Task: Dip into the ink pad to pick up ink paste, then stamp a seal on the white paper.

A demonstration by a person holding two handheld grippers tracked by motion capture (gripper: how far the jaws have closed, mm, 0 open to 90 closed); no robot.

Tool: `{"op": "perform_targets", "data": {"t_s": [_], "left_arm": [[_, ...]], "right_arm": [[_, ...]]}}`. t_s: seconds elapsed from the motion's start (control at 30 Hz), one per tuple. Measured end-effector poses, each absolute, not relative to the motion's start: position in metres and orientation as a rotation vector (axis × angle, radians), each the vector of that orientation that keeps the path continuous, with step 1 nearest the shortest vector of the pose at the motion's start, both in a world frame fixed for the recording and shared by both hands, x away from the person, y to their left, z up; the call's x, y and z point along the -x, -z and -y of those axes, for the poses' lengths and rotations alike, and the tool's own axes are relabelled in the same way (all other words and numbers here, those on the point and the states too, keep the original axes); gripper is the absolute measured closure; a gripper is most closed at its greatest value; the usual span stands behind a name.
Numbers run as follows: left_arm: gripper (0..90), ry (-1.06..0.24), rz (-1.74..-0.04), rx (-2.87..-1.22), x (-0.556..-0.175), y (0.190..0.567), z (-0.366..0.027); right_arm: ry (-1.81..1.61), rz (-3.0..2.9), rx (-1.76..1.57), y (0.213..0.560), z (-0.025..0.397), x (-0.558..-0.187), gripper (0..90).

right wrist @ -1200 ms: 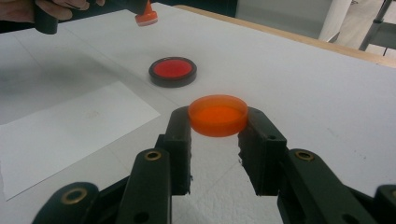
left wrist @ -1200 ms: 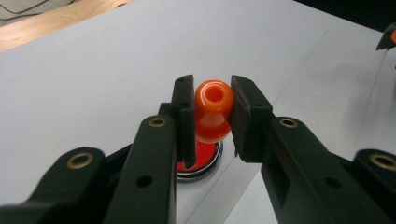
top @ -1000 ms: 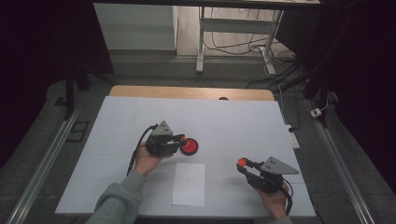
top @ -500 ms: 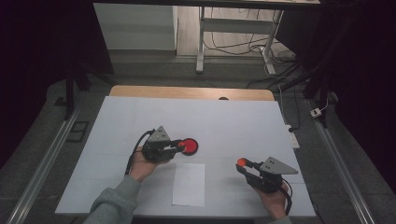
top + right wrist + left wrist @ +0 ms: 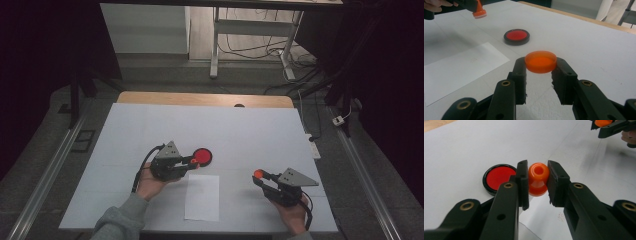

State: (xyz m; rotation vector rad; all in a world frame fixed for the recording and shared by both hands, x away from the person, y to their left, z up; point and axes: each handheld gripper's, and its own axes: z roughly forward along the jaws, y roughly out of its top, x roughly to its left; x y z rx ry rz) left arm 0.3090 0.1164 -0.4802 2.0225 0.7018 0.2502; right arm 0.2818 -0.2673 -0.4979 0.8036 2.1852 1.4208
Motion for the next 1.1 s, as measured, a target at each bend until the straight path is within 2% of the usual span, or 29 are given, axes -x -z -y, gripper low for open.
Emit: {"op": "perform_targets", "data": {"t_s": [1.1], "left_arm": [[72.3,-0.174,-0.633,-2.045,-0.279,0.485,-0.111]], "right_arm": [[-1.425,-2.183,-0.805,0.498,0.268,-0.282,64.4]]}}
